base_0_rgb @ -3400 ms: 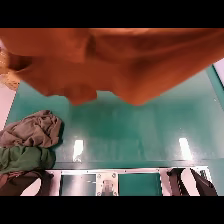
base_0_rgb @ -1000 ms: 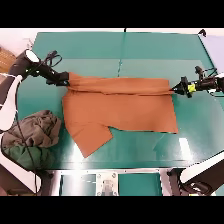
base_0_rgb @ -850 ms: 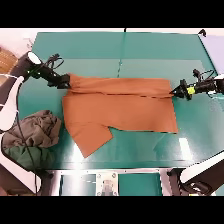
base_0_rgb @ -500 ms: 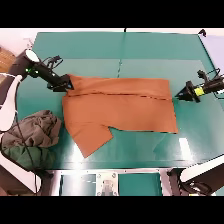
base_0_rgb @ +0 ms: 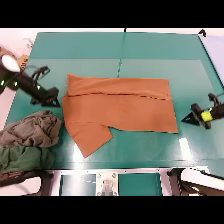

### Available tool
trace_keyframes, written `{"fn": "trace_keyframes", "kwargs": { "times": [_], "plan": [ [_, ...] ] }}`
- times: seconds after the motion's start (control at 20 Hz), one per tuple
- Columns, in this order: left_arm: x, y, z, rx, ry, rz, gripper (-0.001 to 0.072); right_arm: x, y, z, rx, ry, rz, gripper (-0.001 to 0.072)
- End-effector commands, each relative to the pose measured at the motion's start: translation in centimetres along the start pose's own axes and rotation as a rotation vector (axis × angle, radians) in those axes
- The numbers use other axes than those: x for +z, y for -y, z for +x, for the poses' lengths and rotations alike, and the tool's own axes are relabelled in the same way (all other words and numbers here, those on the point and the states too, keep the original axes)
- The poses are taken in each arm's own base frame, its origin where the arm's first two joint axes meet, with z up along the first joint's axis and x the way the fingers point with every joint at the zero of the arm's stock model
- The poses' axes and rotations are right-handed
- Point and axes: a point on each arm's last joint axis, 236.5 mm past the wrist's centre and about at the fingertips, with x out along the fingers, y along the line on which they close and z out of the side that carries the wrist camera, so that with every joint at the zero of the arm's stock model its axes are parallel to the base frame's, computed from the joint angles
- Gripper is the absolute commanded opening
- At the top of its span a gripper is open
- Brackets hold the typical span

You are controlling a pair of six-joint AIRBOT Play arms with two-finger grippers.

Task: Fold the shirts.

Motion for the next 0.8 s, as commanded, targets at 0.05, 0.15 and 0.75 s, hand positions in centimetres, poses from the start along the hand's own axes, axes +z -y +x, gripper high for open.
{"fn": "trace_keyframes", "kwargs": {
  "times": [0.05, 0.15, 0.75],
  "plan": [
    [-7.0, -1.8, 4.3, 0.008, 0.054, -0.108, 0.0501, -5.1, 0.7, 3.9, 0.073, 0.068, 0.113, 0.0208],
    [-9.1, -1.5, 7.2, -0.057, 0.019, -0.172, 0.0501, -5.5, 1.1, 5.1, 0.084, 0.076, 0.140, 0.0349],
    [-7.0, 3.1, 13.1, -0.269, 0.225, -0.219, 0.0037, -1.4, -1.9, 7.9, 0.209, 0.248, 0.219, 0.0370]
  ]
}}
